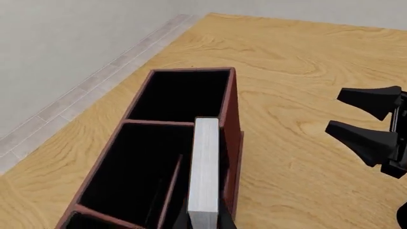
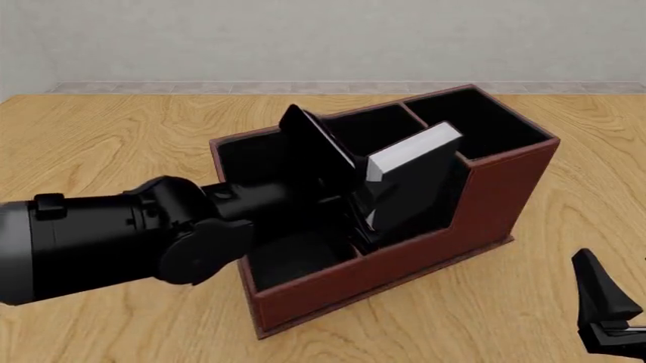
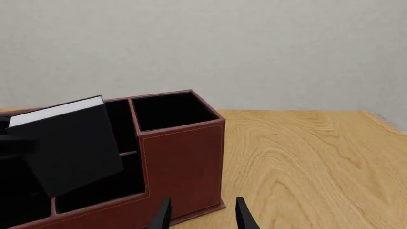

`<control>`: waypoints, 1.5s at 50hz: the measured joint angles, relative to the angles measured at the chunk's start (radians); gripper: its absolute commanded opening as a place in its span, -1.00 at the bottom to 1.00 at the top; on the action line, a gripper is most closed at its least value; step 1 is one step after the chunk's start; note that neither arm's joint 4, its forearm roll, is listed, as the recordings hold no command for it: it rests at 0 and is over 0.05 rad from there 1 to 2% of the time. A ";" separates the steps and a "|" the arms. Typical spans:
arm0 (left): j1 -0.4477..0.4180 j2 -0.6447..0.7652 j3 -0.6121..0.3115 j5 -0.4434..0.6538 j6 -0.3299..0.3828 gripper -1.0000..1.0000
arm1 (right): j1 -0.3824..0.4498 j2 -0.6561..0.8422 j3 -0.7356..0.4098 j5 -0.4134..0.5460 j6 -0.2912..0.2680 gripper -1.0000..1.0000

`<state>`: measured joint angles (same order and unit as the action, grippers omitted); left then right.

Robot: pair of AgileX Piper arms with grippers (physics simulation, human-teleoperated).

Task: Pick up the book and place it in the back compartment of the caddy.

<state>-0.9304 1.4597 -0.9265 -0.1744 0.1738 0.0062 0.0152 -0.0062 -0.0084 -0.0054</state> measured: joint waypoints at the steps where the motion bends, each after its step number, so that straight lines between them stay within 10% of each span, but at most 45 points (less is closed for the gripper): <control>1: 0.002 0.002 0.001 -0.003 0.000 -1.00 | 0.000 0.000 0.000 0.000 0.000 1.00; 65: 0.067 0.225 -0.006 -0.175 -0.003 -1.00 | 0.001 0.006 0.002 -0.007 0.001 1.00; 66: 0.067 0.225 -0.005 -0.176 -0.004 1.00 | 0.001 0.006 0.002 -0.007 0.001 1.00; 75: 0.076 0.224 0.001 -0.190 0.012 1.00 | 0.001 0.006 0.002 -0.007 0.001 1.00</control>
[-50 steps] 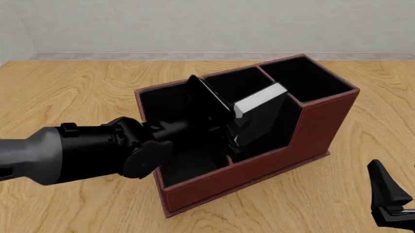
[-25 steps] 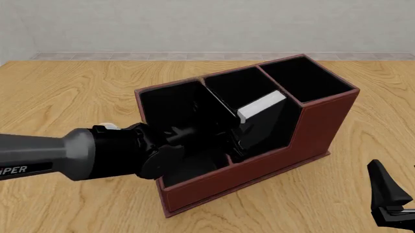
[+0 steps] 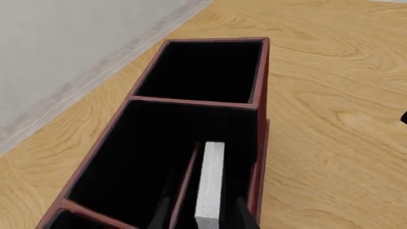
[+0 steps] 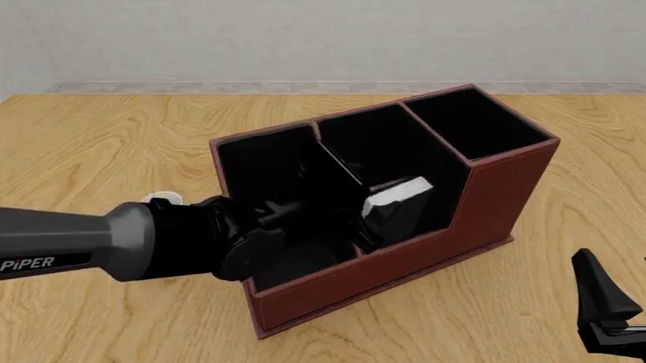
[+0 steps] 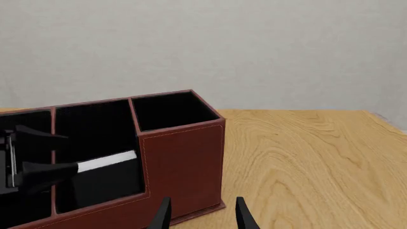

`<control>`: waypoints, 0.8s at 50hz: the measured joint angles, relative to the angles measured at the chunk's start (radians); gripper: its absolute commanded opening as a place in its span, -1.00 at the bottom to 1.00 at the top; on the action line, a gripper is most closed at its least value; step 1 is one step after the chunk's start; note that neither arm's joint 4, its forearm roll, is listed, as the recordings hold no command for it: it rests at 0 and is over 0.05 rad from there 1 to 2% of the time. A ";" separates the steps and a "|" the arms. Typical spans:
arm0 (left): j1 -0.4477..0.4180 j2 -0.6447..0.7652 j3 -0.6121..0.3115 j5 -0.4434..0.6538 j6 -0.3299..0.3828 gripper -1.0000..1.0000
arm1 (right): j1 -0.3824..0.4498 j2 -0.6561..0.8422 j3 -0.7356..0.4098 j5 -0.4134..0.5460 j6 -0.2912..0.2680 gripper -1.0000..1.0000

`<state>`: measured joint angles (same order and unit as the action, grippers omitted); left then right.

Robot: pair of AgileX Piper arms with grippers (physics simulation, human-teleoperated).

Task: Pick up the book and place it in the back compartment of the caddy.

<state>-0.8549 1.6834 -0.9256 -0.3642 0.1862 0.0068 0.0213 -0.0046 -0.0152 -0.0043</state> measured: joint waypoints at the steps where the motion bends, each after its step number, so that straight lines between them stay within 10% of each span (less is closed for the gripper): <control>1: 0.001 0.000 0.001 -0.001 0.001 1.00 | 0.000 0.000 0.000 0.000 0.000 1.00; 40: 0.009 -0.132 0.098 -0.011 -0.001 1.00 | 0.000 0.000 0.000 0.000 0.000 1.00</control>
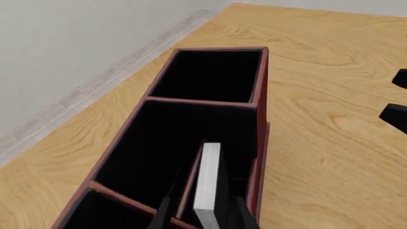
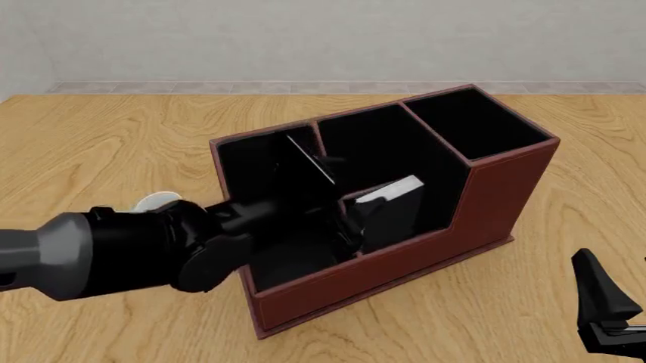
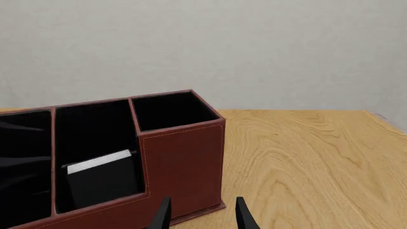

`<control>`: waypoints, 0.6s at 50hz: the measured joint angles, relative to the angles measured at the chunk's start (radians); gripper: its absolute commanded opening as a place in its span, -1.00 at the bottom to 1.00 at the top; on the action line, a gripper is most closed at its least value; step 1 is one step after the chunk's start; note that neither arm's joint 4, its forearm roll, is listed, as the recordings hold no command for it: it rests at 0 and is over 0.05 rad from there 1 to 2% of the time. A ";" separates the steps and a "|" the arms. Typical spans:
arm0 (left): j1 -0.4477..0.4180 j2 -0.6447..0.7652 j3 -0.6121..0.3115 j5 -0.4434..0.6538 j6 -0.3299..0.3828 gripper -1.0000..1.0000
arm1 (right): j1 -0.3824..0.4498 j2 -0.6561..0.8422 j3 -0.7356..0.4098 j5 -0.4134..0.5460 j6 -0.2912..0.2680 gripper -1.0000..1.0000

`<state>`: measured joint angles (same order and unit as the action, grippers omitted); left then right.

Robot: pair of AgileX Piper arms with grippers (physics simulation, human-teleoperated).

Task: Pick up the book and place it in the back compartment of the caddy.

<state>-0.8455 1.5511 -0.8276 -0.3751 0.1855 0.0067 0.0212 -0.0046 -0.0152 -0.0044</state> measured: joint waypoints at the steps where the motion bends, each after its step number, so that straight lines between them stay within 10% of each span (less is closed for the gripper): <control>1: 0.001 -0.006 0.005 0.000 0.000 1.00 | 0.000 0.000 0.000 0.000 0.000 1.00; 30: 0.083 -0.247 0.206 -0.024 0.015 1.00 | 0.000 0.000 0.000 0.000 0.000 1.00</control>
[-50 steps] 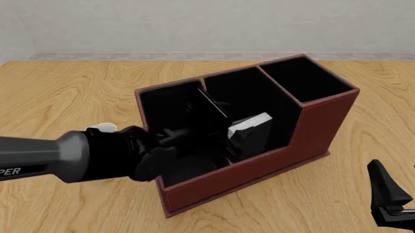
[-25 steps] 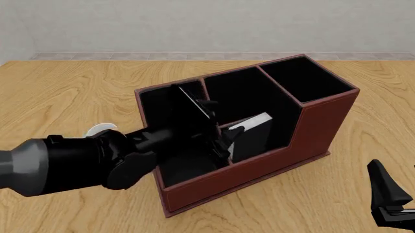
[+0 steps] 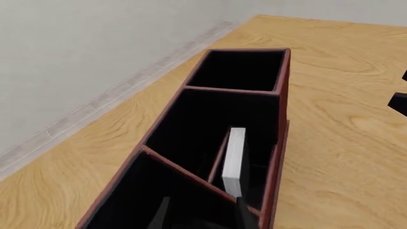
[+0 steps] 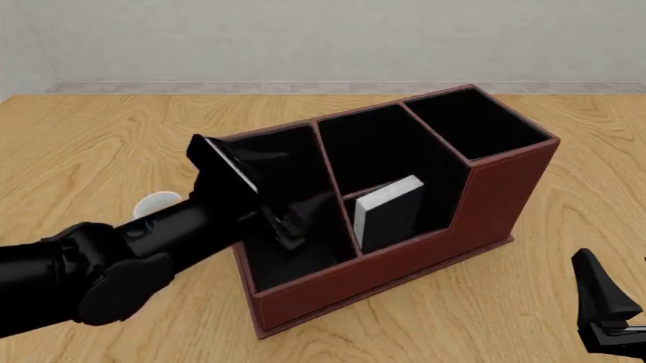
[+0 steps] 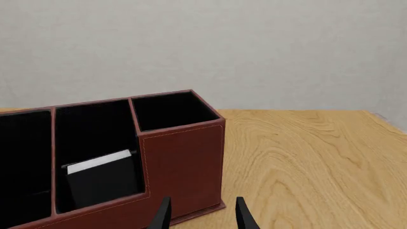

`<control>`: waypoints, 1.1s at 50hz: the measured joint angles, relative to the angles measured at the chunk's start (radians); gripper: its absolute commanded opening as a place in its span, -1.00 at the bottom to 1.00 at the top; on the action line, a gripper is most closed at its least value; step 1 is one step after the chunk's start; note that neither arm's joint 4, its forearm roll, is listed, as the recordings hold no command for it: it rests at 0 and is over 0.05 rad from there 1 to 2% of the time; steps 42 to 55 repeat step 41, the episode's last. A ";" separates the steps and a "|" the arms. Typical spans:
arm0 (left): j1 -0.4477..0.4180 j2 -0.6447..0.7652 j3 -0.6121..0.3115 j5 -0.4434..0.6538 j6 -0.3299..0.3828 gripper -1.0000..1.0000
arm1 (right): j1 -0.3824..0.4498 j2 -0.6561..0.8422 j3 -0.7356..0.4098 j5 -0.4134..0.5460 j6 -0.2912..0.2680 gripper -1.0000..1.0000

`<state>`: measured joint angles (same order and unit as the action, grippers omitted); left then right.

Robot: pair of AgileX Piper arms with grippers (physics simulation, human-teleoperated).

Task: Pick up the book and place it in the back compartment of the caddy.

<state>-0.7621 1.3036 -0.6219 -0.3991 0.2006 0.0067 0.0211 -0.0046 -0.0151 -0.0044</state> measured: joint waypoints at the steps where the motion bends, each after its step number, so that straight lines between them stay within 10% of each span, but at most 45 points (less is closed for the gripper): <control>1: 0.003 -0.009 0.007 0.001 0.000 1.00 | 0.000 0.000 0.000 0.000 0.000 1.00; 55: 0.169 -0.548 0.241 0.203 -0.048 1.00 | 0.000 0.000 0.000 0.000 0.000 1.00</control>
